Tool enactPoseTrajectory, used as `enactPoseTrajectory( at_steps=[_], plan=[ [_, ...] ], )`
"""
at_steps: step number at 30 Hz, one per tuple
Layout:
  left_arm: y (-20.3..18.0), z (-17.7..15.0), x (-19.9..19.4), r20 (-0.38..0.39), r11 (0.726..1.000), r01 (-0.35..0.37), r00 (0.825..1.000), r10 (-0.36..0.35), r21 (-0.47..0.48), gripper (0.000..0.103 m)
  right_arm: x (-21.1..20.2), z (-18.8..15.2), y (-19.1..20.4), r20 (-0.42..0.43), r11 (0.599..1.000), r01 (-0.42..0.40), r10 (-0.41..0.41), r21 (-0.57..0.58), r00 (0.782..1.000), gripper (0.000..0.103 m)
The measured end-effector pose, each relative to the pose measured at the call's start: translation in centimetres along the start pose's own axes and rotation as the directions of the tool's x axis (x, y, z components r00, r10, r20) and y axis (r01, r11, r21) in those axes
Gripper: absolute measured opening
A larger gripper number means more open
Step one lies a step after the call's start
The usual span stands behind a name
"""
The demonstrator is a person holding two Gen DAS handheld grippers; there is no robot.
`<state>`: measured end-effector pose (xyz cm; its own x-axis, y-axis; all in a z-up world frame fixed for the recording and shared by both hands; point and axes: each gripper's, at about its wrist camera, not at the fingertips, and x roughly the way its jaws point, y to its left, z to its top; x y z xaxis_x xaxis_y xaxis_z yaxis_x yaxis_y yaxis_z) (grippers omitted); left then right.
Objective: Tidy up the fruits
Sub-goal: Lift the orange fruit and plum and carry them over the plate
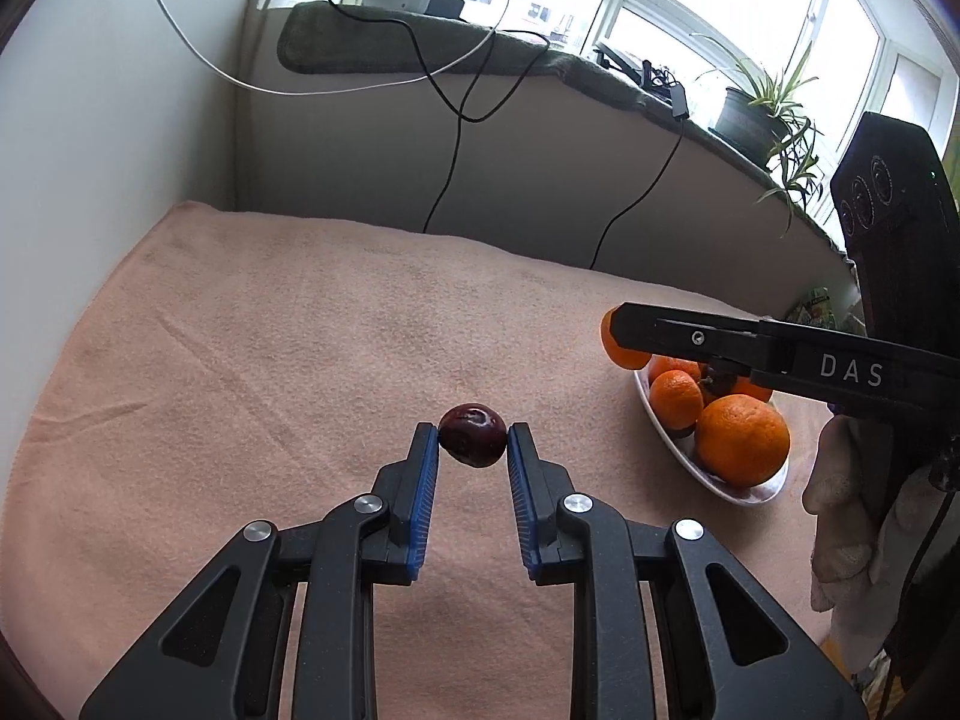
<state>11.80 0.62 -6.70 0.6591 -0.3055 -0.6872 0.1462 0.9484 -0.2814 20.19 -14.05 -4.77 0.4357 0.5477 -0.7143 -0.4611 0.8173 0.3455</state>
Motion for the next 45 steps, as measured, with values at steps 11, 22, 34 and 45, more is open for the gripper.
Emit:
enactPoseTrajectory(
  at_steps=[11,22,34,45],
  plan=[
    [-4.3,1.2,0.5,0.011,0.997,0.05,0.999,-0.051,0.058,0.022,-5.2,-1.5,-3.5,0.068,0.998,0.016,-0.02,0.052,0.998,0.023],
    [-8.1,1.9,1.8,-0.004,0.988,0.109,0.994,-0.109,0.106,0.022,-9.6,-3.0,-7.6,0.115,0.992,0.054,-0.067,0.11,0.991,0.023],
    [-11.2,3.1,3.7,-0.026,0.98,0.139,0.99,-0.137,0.141,0.022,-12.0,-5.0,-11.0,0.123,0.983,0.063,-0.085,0.172,0.989,0.023],
    [-13.4,3.8,5.7,-0.053,0.974,0.146,0.989,-0.138,0.176,0.022,-11.9,-6.4,-12.9,0.098,0.976,0.047,-0.069,0.211,0.993,0.023]
  ],
)
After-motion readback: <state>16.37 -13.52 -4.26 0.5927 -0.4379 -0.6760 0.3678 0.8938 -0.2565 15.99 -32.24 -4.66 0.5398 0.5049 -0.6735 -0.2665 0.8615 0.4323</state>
